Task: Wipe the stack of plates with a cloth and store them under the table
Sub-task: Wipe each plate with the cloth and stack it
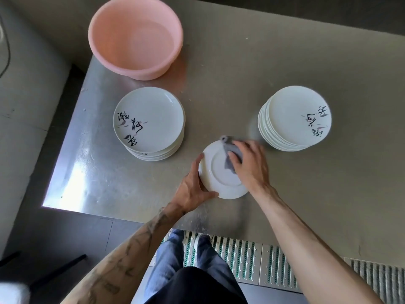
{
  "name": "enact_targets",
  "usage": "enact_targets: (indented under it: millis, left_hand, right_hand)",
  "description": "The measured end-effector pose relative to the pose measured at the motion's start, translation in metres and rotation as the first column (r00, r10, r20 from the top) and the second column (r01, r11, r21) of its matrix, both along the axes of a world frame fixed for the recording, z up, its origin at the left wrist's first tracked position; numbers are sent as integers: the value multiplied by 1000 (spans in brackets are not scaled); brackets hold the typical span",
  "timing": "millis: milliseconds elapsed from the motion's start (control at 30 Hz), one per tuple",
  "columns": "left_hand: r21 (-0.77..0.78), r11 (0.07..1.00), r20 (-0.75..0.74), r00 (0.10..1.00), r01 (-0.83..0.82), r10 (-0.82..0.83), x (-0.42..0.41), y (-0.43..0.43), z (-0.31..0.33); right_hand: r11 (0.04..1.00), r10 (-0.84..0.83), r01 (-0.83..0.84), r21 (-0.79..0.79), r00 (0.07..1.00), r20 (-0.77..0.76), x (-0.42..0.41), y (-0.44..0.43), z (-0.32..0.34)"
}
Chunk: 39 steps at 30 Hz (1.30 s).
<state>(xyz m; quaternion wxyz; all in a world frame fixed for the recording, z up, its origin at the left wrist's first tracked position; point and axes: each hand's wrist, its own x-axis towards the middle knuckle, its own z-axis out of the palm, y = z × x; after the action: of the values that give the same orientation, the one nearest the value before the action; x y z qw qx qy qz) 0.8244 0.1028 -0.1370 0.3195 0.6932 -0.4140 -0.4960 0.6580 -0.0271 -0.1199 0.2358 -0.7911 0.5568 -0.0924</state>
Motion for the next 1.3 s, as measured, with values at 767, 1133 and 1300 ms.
enact_targets:
  millis: [767, 1133, 1300]
  left_hand:
    - [72, 992, 76, 991, 101, -106, -3, -2, 11]
    - [5, 994, 170, 979, 109, -109, -7, -7, 22]
    - [21, 979, 315, 928, 201, -197, 0, -19, 29]
  right_hand:
    - [972, -231, 227, 59, 970, 75, -20, 67, 1]
    - [981, 166, -169, -92, 985, -38, 16, 39, 9]
    - [997, -71, 71, 12, 997, 22, -1, 31, 17]
